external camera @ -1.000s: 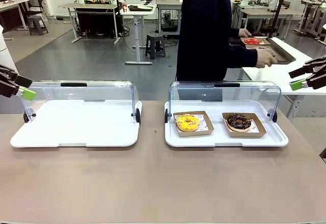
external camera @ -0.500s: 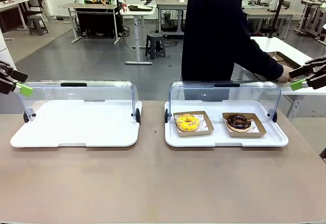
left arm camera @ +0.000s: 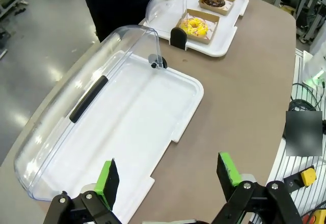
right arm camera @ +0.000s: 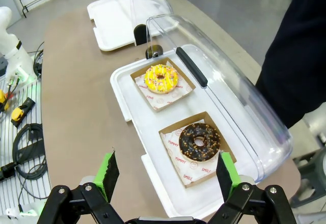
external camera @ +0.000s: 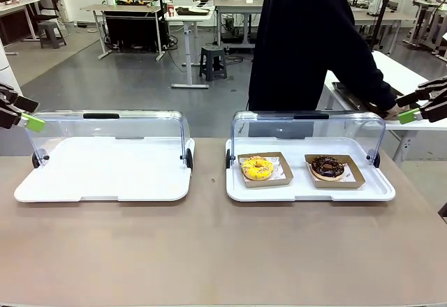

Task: Provide the desired donut to the person.
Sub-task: Place the picked Paper togo box onto the Handle tray extended by the person.

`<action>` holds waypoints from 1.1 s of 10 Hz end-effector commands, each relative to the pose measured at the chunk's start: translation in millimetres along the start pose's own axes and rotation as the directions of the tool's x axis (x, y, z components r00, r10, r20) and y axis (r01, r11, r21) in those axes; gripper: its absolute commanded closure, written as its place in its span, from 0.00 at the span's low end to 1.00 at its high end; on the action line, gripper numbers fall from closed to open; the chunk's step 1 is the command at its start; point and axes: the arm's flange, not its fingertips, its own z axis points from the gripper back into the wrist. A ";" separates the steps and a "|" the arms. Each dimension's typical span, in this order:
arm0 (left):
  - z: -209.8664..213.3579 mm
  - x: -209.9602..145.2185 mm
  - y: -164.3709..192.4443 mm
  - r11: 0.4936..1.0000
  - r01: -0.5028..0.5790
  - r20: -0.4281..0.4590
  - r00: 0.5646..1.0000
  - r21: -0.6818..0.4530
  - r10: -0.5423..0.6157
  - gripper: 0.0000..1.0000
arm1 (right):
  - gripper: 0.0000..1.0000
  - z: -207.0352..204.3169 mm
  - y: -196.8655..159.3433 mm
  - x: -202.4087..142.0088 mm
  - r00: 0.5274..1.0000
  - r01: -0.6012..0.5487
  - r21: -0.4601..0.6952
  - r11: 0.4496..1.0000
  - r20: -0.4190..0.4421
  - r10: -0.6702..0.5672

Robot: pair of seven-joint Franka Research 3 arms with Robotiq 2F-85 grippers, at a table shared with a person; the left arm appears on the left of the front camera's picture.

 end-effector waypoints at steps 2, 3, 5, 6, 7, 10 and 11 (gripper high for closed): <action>0.2 1.1 -0.2 1.000 -0.012 0.001 1.000 0.012 0.012 0.00 | 0.00 -0.8 0.3 -0.4 1.000 -0.002 0.009 1.000 -0.002 0.002; 0.2 1.1 -0.2 1.000 -0.012 0.001 1.000 0.012 0.012 0.00 | 0.00 -0.8 0.3 -0.4 1.000 -0.002 0.009 1.000 -0.002 0.002; 0.2 1.1 -0.2 1.000 -0.012 0.001 1.000 0.012 0.012 0.00 | 0.00 -0.8 0.3 -0.4 1.000 -0.002 0.009 1.000 -0.002 0.002; 0.2 1.1 -0.2 1.000 -0.012 0.001 1.000 0.012 0.012 0.00 | 0.00 -0.8 0.3 -0.4 1.000 -0.002 0.009 1.000 -0.002 0.002; 0.2 1.1 -0.2 1.000 -0.012 0.001 1.000 0.012 0.012 0.00 | 0.00 -0.8 0.3 -0.4 1.000 -0.002 0.009 1.000 -0.002 0.002; 0.2 1.1 -0.2 1.000 -0.012 0.001 1.000 0.012 0.012 0.00 | 0.00 -0.8 0.3 -0.4 1.000 -0.002 0.009 1.000 -0.002 0.002; 0.2 1.1 -0.2 1.000 -0.012 0.001 1.000 0.012 0.012 0.00 | 0.00 -0.8 0.3 -0.4 1.000 -0.002 0.009 1.000 -0.002 0.002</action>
